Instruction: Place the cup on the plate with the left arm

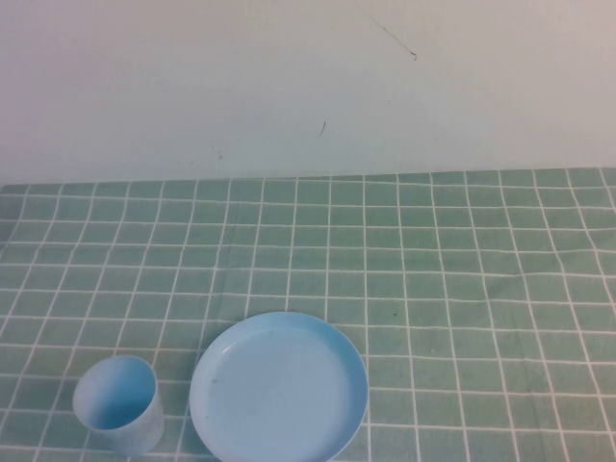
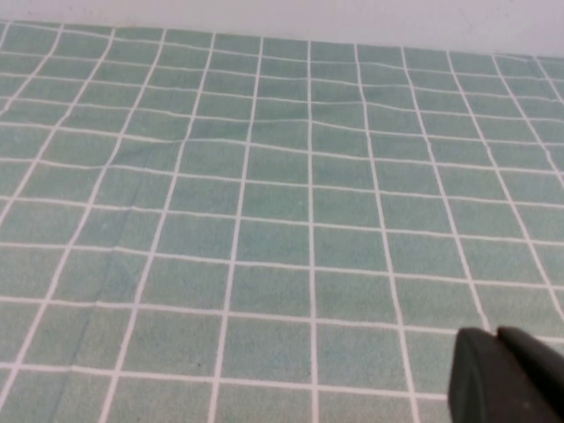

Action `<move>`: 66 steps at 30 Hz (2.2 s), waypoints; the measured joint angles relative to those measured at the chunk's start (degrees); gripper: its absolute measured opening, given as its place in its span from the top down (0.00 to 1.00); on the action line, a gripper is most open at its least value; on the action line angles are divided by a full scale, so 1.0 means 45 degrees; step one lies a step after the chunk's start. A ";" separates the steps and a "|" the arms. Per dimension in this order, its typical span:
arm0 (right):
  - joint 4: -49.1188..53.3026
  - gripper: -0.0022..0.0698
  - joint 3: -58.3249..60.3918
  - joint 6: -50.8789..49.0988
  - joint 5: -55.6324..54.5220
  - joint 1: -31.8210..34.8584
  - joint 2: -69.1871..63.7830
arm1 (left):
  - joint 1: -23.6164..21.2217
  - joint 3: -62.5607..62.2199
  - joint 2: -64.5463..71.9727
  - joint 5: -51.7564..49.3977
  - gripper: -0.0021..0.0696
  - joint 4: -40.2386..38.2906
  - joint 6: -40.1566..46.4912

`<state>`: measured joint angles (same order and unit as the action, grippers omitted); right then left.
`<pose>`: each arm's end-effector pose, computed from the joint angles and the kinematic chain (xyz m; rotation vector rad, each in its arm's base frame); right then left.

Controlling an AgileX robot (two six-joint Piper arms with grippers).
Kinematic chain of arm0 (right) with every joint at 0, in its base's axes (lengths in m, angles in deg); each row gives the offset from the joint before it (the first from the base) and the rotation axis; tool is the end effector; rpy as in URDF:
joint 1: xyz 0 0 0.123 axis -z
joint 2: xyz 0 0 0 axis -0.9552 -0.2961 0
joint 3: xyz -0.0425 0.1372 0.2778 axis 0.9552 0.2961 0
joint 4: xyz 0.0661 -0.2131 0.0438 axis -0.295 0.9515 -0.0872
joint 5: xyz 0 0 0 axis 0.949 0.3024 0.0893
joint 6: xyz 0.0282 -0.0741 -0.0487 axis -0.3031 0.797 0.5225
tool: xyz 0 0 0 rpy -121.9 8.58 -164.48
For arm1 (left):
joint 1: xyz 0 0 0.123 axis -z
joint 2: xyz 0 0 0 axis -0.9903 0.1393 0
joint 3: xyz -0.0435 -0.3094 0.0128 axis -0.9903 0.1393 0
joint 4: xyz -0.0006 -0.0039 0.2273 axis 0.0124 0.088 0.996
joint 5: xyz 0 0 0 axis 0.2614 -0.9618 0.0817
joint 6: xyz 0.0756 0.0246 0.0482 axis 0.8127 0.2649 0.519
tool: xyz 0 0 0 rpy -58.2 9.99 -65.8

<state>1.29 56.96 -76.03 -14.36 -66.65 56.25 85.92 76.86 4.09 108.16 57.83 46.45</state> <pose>0.0016 0.0023 0.1702 -0.0210 1.8860 -0.1249 -0.0332 0.0137 0.2734 -0.2670 0.5681 -0.5693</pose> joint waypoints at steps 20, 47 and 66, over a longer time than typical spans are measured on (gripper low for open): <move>0.0006 0.97 0.0000 0.0000 0.0000 0.0000 0.0000 | 0.0000 -1.1851 0.2195 -0.8566 0.97 -0.1346 0.4046; 0.0006 0.97 0.0000 0.0000 -0.0026 0.0000 0.0000 | 0.1020 -1.6643 1.1925 -2.7454 0.97 0.1670 0.2726; 0.0006 0.97 0.0000 0.0000 -0.0026 0.0000 0.0000 | 0.1020 -1.6643 1.6610 -2.7400 0.81 0.1807 0.2858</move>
<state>1.32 56.96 -76.03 -14.48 -66.65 56.25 90.51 1.97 78.83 -15.14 65.96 59.31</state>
